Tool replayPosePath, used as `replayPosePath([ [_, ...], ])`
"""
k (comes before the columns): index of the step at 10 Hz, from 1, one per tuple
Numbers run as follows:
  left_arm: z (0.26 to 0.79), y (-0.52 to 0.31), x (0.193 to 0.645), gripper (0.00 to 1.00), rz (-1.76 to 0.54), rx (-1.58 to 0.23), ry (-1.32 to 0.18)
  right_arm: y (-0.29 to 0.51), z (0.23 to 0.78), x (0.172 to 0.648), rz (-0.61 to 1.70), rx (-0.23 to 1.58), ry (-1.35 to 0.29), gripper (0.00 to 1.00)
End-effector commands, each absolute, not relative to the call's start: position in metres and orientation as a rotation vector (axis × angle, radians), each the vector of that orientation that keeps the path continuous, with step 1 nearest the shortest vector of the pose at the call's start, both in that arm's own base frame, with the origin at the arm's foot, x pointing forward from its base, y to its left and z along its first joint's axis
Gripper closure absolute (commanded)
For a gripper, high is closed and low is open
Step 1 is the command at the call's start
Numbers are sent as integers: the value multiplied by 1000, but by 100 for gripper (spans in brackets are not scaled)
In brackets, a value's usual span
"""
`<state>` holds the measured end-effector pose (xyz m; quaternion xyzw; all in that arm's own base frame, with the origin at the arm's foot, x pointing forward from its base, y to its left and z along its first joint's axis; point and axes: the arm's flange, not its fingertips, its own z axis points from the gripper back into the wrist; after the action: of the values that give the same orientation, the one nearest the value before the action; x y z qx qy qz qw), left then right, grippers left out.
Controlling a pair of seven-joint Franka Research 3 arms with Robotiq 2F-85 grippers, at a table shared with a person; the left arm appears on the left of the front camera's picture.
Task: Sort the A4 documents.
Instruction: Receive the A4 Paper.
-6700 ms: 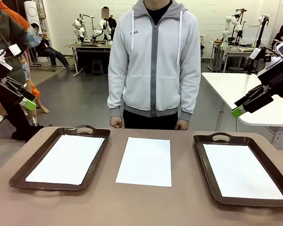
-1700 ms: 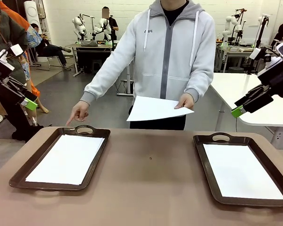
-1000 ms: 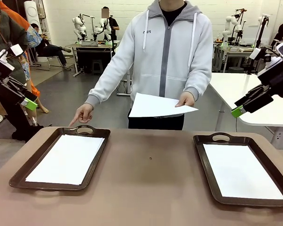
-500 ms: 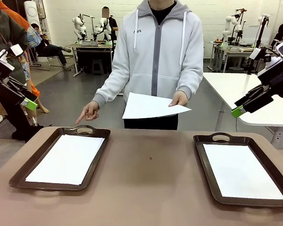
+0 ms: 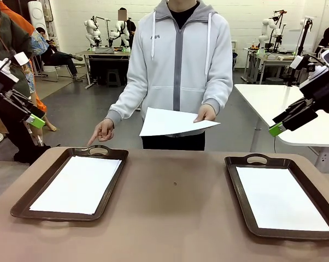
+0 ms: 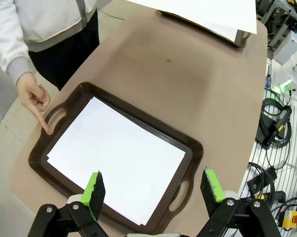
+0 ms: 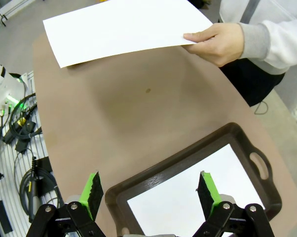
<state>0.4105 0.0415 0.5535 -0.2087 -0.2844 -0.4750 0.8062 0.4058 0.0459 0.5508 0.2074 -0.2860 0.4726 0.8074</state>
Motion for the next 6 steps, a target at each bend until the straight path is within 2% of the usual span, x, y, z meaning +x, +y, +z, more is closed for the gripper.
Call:
replayPosePath([
  [1, 550, 32, 430, 0, -1018, -525, -608, 47, 551, 406, 1010, 430, -606, 0],
  [6, 497, -26, 526, 0, -720, -1055, -554, 47, 551, 406, 1010, 430, -606, 0],
])
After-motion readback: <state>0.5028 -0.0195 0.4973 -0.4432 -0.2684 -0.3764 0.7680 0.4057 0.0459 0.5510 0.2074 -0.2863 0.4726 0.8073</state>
